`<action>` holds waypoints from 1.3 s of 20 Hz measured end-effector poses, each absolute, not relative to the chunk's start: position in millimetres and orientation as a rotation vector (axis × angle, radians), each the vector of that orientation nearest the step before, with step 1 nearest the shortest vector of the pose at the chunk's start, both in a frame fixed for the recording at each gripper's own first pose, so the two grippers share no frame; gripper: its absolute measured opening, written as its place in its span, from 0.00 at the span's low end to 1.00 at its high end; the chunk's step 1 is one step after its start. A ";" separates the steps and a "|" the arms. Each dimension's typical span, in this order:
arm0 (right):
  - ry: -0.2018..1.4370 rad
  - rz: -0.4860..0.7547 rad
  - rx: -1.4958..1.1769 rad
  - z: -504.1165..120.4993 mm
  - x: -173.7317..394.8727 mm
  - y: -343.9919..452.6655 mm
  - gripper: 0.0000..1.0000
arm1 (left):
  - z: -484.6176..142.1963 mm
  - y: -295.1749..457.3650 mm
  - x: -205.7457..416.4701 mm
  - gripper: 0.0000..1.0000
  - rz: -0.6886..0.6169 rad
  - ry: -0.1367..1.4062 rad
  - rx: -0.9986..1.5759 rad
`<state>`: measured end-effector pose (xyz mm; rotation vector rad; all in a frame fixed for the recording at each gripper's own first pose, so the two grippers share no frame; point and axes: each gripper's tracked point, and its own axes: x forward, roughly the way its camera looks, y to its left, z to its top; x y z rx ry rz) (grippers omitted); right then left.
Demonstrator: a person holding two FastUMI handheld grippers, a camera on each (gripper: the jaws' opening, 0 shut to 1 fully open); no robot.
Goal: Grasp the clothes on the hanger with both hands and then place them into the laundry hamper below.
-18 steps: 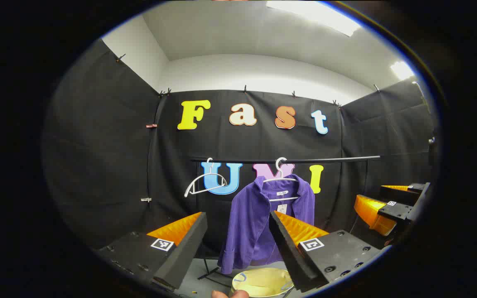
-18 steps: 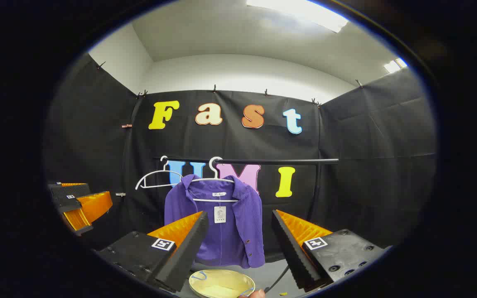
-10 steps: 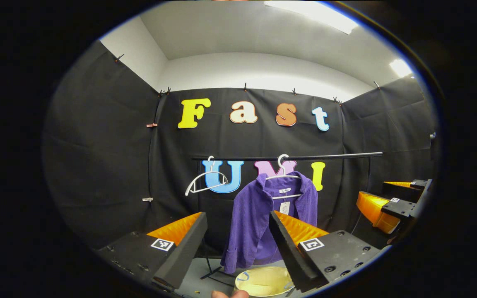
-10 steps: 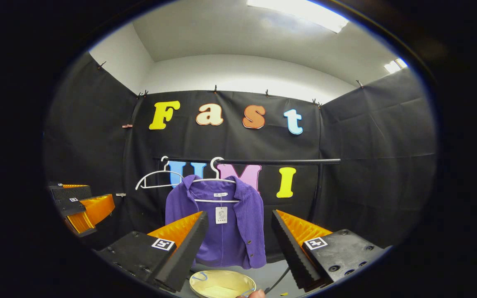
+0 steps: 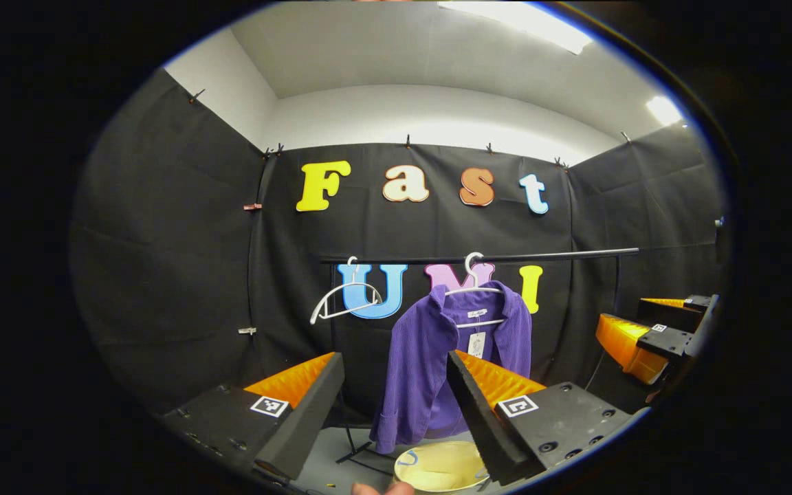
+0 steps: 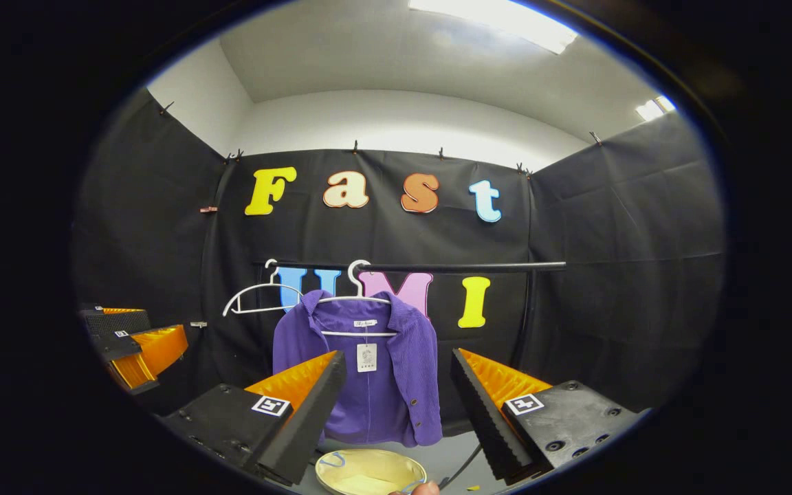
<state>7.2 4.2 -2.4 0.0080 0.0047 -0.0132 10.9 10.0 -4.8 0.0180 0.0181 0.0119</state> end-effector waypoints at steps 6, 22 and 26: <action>0.010 -0.015 0.013 -4.3 7.6 4.7 0.97 | -5.3 11.4 13.9 0.94 0.006 0.022 0.020; -0.004 -0.044 -0.037 -8.4 79.6 -25.7 0.98 | -20.6 -74.6 110.0 0.95 -0.144 0.034 -0.011; 0.006 -0.019 -0.025 -22.9 113.7 -31.9 0.97 | -27.8 -94.7 162.2 0.95 -0.128 0.030 -0.009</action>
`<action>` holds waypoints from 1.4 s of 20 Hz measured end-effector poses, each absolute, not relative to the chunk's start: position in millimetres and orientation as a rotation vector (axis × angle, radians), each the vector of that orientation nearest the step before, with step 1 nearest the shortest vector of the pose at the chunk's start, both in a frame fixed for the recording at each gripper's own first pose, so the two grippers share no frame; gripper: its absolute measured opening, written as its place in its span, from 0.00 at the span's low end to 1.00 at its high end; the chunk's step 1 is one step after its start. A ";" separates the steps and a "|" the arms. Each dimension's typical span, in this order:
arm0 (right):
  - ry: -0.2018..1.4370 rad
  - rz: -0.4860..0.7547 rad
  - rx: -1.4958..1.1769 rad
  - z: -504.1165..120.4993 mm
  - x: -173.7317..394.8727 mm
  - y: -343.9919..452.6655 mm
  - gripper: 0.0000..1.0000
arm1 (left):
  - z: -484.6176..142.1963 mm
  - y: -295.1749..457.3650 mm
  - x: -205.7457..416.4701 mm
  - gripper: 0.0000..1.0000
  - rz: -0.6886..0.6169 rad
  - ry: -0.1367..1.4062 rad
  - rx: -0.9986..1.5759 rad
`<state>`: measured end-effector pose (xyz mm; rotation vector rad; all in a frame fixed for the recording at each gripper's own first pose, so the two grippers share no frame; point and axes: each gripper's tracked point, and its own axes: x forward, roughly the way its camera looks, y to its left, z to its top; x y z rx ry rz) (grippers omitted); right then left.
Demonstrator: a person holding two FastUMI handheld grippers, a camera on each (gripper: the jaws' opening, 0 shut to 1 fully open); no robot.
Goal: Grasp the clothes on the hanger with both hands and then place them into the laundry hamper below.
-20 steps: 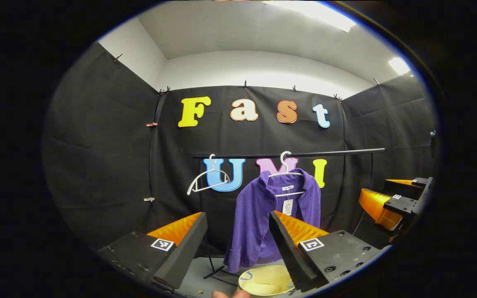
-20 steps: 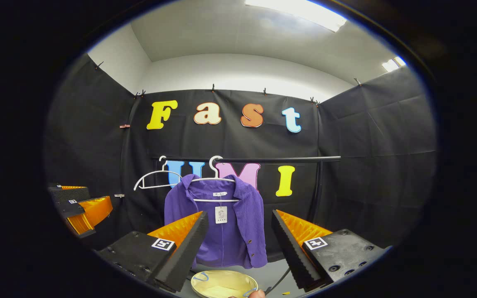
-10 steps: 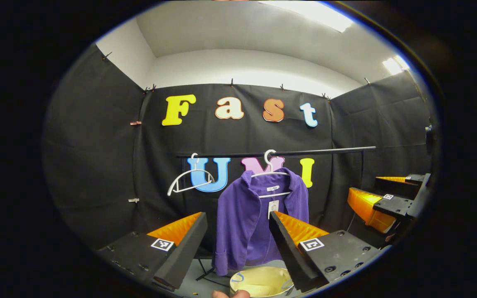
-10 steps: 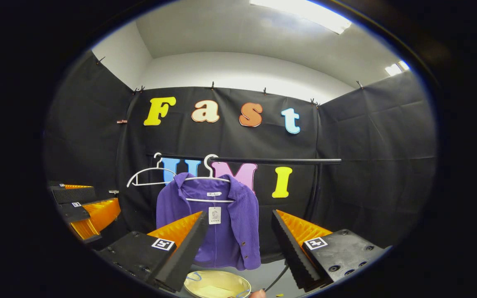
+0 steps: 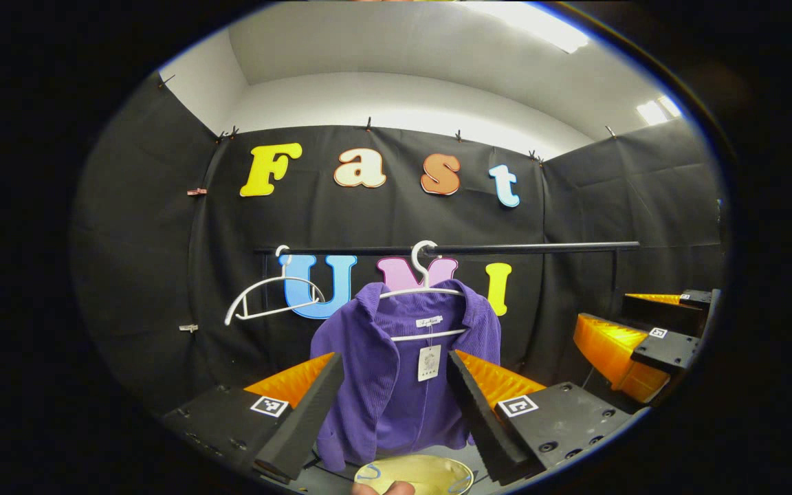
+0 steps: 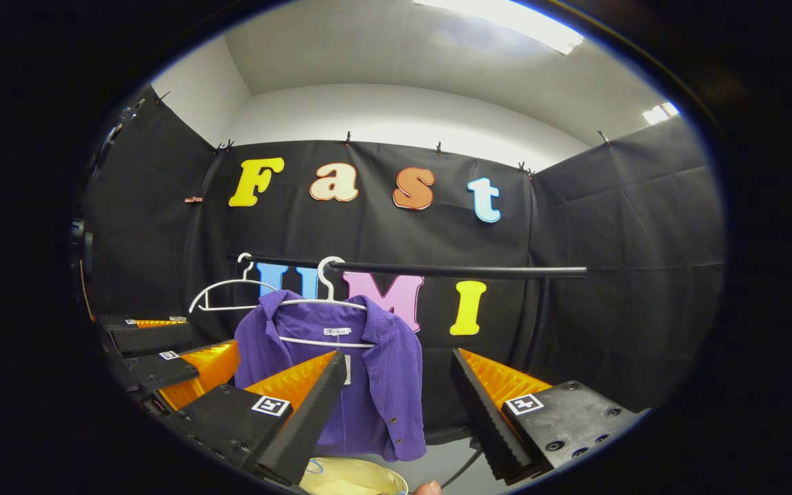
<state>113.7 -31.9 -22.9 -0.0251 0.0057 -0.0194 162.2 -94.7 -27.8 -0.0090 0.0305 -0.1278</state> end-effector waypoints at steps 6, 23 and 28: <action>0.051 0.031 0.015 -61.3 181.8 -37.1 0.98 | -56.2 -100.1 245.4 0.95 -0.030 0.036 0.012; 0.025 0.138 0.054 -130.8 323.4 2.1 0.98 | -97.7 -55.4 349.6 0.67 0.195 0.031 0.087; -0.021 0.128 0.077 -133.5 354.4 12.6 0.98 | -104.6 -43.3 356.1 0.34 0.227 0.075 0.073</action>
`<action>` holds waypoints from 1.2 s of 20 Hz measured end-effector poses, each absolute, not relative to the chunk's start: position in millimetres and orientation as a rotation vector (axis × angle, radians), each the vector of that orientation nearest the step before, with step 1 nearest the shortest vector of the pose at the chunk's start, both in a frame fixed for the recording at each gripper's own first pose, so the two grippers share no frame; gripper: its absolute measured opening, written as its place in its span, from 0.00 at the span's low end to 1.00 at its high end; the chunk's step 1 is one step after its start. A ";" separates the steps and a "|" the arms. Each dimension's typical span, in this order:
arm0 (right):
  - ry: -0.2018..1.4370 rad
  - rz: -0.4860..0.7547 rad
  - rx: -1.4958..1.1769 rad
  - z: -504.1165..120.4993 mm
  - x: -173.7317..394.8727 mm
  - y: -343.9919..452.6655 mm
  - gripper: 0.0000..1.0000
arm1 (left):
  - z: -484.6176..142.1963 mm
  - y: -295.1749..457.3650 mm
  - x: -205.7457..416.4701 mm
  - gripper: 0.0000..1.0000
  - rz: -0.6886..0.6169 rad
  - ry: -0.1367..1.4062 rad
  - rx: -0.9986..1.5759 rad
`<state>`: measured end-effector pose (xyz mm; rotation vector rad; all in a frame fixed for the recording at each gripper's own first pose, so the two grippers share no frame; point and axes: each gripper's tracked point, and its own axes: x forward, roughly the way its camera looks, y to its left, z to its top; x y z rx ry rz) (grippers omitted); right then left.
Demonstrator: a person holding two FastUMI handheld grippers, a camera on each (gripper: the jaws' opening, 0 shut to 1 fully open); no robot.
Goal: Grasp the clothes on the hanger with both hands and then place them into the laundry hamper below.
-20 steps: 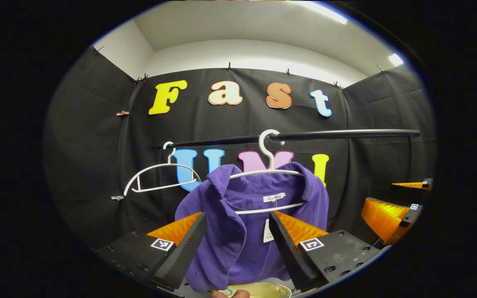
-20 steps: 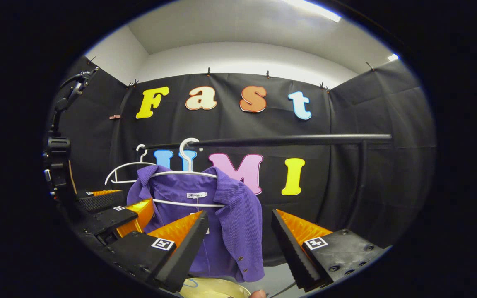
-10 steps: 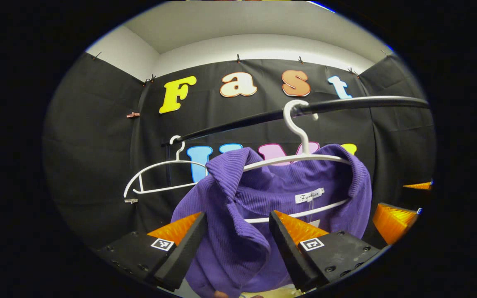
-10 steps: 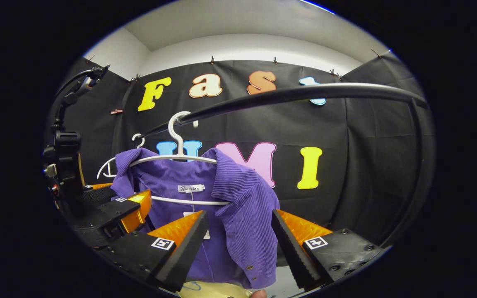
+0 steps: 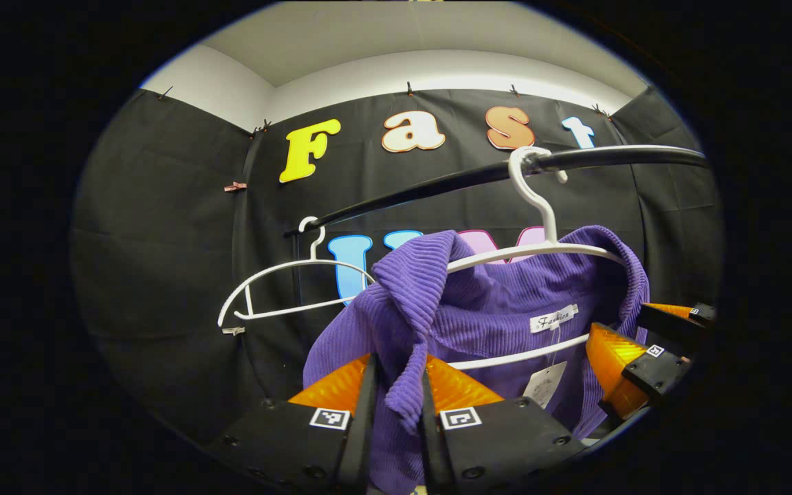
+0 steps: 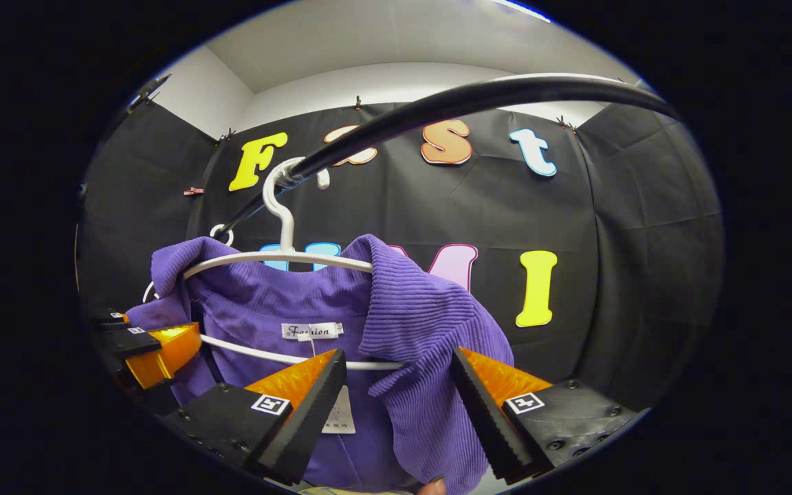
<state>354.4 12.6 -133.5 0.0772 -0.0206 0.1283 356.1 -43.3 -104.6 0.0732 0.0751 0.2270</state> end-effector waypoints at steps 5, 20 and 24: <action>-0.037 0.045 0.040 -138.8 374.3 3.2 0.99 | -108.9 -38.5 362.3 0.16 0.235 0.088 0.069; -0.123 0.043 -0.061 -124.4 365.1 -46.9 0.04 | -113.8 -37.5 365.5 0.07 0.142 0.107 0.037; -0.217 0.002 -0.189 -97.8 356.7 -63.8 0.04 | -109.4 -35.9 360.2 0.05 0.124 0.098 0.037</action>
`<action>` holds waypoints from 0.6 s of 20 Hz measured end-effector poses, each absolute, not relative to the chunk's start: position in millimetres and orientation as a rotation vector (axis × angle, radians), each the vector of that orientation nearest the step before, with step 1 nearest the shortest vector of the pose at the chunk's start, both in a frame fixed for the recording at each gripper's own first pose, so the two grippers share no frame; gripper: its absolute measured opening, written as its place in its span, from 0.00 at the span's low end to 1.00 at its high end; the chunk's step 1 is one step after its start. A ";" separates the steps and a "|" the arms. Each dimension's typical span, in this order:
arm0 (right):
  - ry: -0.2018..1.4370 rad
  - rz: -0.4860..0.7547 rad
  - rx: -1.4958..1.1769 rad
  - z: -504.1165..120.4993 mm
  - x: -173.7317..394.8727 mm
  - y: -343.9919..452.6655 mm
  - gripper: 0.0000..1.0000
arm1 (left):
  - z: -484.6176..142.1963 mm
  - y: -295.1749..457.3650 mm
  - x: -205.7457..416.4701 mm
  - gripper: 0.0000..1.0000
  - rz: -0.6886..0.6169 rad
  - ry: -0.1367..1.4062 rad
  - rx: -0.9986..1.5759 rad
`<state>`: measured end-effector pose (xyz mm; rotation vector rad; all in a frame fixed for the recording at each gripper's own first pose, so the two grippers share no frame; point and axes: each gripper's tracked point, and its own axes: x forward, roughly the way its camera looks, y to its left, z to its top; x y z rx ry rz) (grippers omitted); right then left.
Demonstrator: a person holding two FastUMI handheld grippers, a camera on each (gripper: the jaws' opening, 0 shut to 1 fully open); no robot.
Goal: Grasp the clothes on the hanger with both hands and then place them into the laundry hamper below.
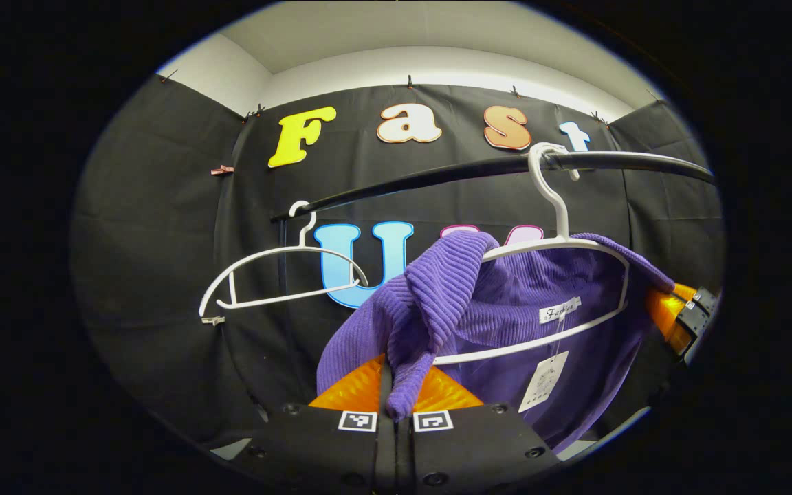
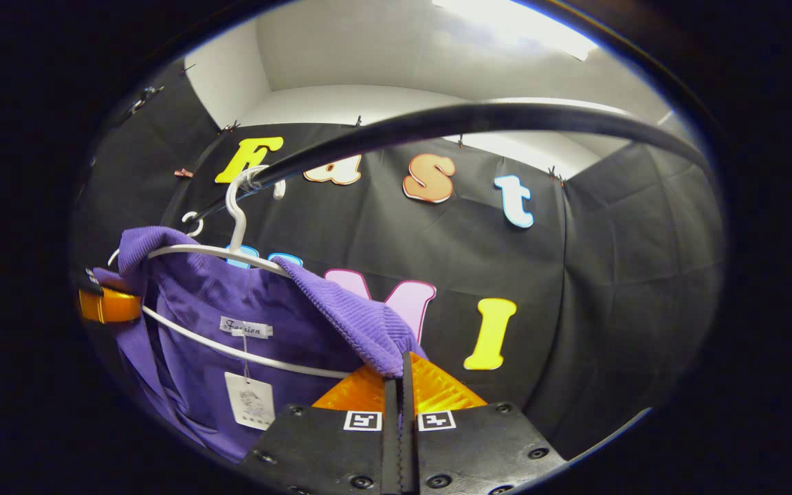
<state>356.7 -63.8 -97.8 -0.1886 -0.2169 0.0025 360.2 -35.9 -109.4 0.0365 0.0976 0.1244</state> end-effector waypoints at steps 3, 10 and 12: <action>-0.285 -0.056 -0.226 -68.8 357.1 -88.3 0.04 | -89.4 -38.6 356.1 0.05 0.098 0.081 0.059; -0.351 -0.122 -0.214 -49.2 374.0 -105.8 0.04 | -41.2 -13.6 361.6 0.05 0.135 0.023 0.111; -0.389 -0.160 -0.226 -41.4 379.2 -118.1 0.04 | -33.7 -12.8 368.0 0.03 0.136 0.013 0.104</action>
